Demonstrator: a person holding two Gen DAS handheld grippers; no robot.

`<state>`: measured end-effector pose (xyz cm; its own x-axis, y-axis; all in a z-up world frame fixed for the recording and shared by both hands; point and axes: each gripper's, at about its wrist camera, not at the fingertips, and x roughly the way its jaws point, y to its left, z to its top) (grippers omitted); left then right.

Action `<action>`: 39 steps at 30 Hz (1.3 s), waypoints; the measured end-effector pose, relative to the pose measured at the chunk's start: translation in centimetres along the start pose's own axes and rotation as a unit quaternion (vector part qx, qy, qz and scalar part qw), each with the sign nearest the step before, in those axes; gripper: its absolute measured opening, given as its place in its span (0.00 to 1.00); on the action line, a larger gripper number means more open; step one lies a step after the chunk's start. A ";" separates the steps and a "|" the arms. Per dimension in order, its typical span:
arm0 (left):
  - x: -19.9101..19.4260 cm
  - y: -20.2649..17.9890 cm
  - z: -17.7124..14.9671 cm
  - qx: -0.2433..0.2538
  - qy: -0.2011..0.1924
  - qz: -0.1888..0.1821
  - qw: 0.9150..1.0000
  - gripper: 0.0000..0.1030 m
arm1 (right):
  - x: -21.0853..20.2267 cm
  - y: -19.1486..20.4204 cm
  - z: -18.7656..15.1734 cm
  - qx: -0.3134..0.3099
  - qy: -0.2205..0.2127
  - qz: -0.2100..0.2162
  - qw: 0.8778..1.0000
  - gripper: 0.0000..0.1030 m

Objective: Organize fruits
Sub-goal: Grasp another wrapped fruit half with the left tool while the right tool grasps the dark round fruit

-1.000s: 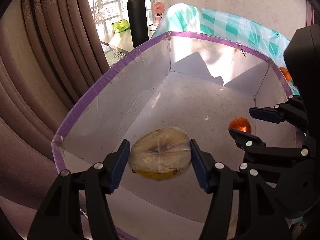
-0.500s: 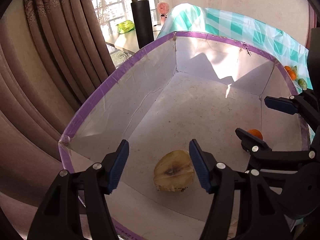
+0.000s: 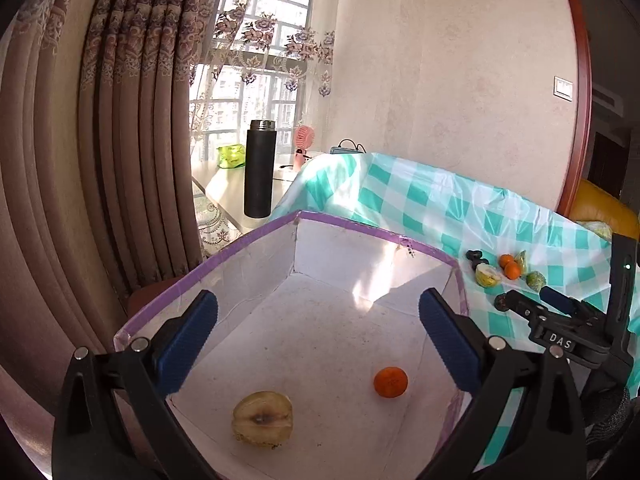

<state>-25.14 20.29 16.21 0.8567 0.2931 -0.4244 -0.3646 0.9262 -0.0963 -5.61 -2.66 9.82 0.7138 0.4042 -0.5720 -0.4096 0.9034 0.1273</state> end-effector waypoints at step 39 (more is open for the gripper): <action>26.0 -27.1 -4.9 0.063 0.209 -0.114 0.969 0.98 | 6.4 -23.2 -1.6 0.258 0.039 -0.088 0.961 0.39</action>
<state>5.23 1.69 3.34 0.6771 -0.0202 -0.7356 -0.1138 0.9847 -0.1318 7.54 -21.21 1.90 0.6937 0.2449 -0.6773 0.0643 0.9156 0.3969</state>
